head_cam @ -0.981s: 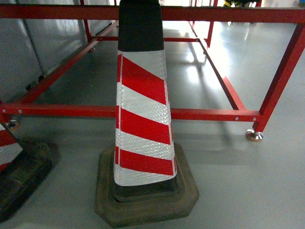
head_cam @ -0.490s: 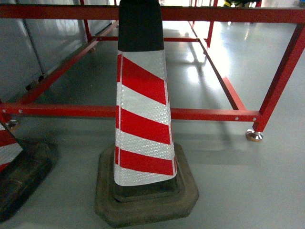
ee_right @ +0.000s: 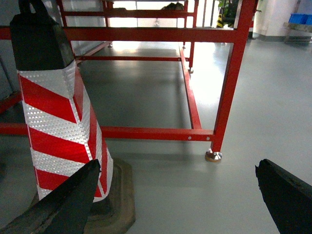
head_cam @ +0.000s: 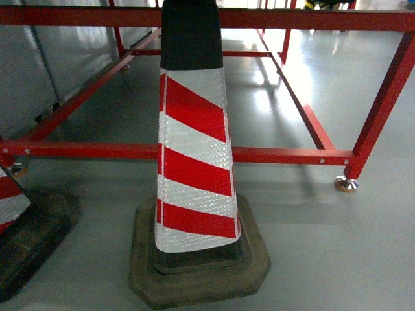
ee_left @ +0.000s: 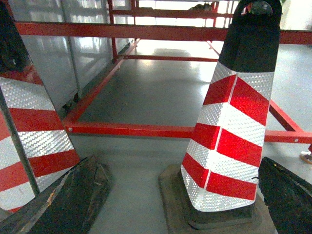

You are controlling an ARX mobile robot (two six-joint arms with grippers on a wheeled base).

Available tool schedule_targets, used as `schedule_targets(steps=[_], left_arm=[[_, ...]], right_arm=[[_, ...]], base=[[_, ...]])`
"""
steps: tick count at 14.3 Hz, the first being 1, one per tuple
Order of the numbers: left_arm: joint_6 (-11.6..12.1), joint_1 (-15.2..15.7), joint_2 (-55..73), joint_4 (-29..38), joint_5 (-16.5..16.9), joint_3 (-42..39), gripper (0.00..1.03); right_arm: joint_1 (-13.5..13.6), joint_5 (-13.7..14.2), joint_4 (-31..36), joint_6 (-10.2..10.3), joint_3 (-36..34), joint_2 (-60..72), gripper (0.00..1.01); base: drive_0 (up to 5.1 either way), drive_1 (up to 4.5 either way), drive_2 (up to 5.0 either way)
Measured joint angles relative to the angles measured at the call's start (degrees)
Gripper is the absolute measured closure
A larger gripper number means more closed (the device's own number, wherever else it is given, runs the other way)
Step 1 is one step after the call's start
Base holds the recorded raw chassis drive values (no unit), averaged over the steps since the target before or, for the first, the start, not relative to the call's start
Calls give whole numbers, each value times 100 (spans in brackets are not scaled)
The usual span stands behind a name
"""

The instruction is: Pick blue part to blue bin on bottom shelf

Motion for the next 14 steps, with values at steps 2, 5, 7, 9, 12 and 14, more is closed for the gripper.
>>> schedule_targets(steps=[2,5,7,9,12,14], left_arm=[[0,0,0,0,0,0,5],[0,0,0,-9,0,0,5],[2,0,0,-15,0,0,5],[0,0,0,-9,-11,0,5],[2,0,0,-11,-7,0,5],[22,0,0,-4,-7,0,5]], right_arm=[[0,0,0,0,0,0,3],[0,0,-9,0,0,0,3],[0,0,-7,0,0,0,3],[0,-2,-7,-2,0,0,3],[0,-9,-7,-13,0,0,3],[0,7,-4,7,0,0,3]], base=[[0,0,0],[0,0,0],[0,0,0],[0,0,0],[0,0,0],[0,0,0]])
